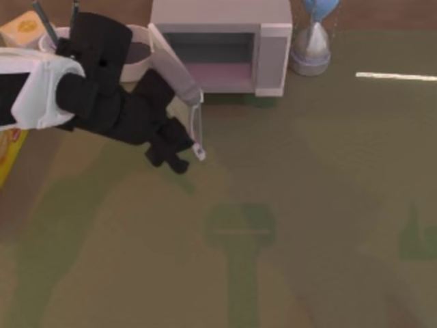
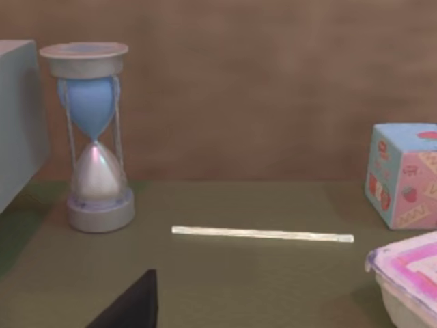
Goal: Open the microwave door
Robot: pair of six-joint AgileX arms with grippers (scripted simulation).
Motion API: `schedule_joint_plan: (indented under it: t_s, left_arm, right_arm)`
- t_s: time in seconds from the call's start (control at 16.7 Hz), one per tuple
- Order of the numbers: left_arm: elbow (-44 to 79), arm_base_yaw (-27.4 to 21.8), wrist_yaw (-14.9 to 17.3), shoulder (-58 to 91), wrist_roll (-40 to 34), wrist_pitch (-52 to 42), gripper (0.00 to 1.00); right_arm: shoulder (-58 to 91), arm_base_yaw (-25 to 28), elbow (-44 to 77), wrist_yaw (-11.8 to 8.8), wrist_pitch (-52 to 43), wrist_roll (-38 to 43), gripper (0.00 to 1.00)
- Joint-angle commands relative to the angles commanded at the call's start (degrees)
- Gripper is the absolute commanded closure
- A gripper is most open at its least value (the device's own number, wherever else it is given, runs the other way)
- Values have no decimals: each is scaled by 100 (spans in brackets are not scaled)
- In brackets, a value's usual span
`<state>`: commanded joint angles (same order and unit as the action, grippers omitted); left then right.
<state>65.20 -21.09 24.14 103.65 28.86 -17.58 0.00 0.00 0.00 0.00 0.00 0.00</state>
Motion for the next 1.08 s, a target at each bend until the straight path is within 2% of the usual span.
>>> schedule_joint_plan:
  t_s: [1.08]
  left_arm:
    - [-25, 1, 70, 12, 57, -53, 100]
  right_arm:
    - [0, 0, 0, 0, 0, 0, 0]
